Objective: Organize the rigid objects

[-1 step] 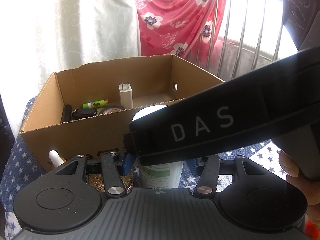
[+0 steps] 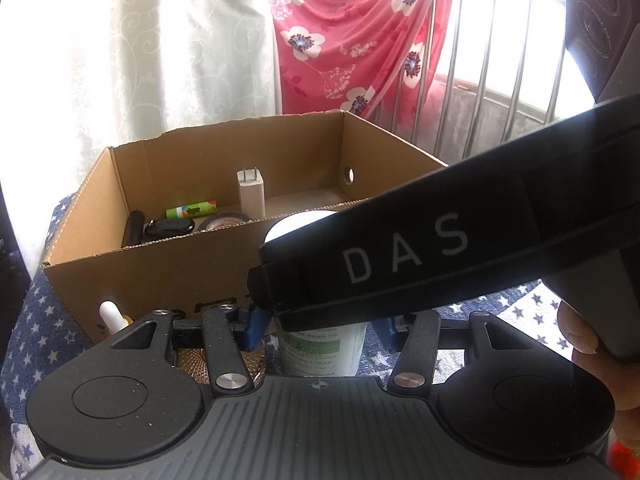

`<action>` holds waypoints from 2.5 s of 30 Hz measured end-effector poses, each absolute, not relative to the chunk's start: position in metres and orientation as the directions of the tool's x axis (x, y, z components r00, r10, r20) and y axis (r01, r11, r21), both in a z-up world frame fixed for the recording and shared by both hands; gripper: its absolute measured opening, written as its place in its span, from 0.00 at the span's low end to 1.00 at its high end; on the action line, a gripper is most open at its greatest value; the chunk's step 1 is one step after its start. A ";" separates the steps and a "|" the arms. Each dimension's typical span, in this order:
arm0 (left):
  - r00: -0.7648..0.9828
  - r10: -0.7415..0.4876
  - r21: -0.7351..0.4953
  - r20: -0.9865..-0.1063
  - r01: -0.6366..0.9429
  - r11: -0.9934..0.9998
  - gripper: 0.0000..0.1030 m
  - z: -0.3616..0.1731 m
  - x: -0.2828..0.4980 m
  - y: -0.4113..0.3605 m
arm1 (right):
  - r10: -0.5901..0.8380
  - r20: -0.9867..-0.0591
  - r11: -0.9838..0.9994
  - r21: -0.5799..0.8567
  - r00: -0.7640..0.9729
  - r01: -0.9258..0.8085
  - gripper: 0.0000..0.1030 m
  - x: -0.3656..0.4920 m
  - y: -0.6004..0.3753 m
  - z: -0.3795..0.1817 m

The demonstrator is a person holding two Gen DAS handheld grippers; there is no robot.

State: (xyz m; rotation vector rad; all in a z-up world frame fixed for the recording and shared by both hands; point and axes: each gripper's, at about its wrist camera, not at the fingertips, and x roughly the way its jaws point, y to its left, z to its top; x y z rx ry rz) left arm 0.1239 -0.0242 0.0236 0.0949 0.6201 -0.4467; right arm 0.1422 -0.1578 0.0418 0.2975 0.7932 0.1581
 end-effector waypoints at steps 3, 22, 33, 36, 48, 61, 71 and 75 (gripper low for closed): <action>0.730 -0.377 -0.042 -0.570 0.433 0.900 0.51 0.029 0.117 -0.025 | 0.246 -0.668 0.949 0.314 0.702 -0.034 0.62 0.136 -0.155 0.048; 0.779 -0.377 -0.025 -0.501 0.423 0.906 0.51 0.053 0.095 -0.016 | 0.236 -0.620 0.959 0.272 0.749 -0.078 0.62 0.102 -0.134 0.085; 0.821 -0.379 -0.002 -0.428 0.418 0.908 0.52 0.097 0.100 -0.010 | 0.232 -0.553 0.969 0.205 0.801 -0.139 0.62 0.099 -0.125 0.134; 0.828 -0.378 0.011 -0.414 0.420 0.908 0.52 0.112 0.114 -0.013 | 0.242 -0.536 0.966 0.209 0.809 -0.151 0.62 0.111 -0.133 0.150; 0.731 -0.415 -0.091 -0.542 0.440 0.893 0.52 0.107 0.232 -0.048 | 0.275 -0.607 0.950 0.292 0.746 -0.112 0.62 0.201 -0.208 0.142; 0.626 -0.346 -0.111 -0.699 0.382 0.917 0.52 0.058 0.323 -0.085 | 0.290 -0.687 0.937 0.345 0.666 -0.052 0.58 0.287 -0.275 0.073; 0.589 -0.314 -0.108 -0.745 0.358 0.928 0.52 0.043 0.344 -0.085 | 0.220 -0.722 0.969 0.240 0.656 -0.061 0.54 0.319 -0.273 0.049; 0.575 -0.308 -0.113 -0.758 0.350 0.930 0.52 0.038 0.348 -0.081 | 0.181 -0.737 0.982 0.173 0.651 -0.077 0.54 0.325 -0.265 0.043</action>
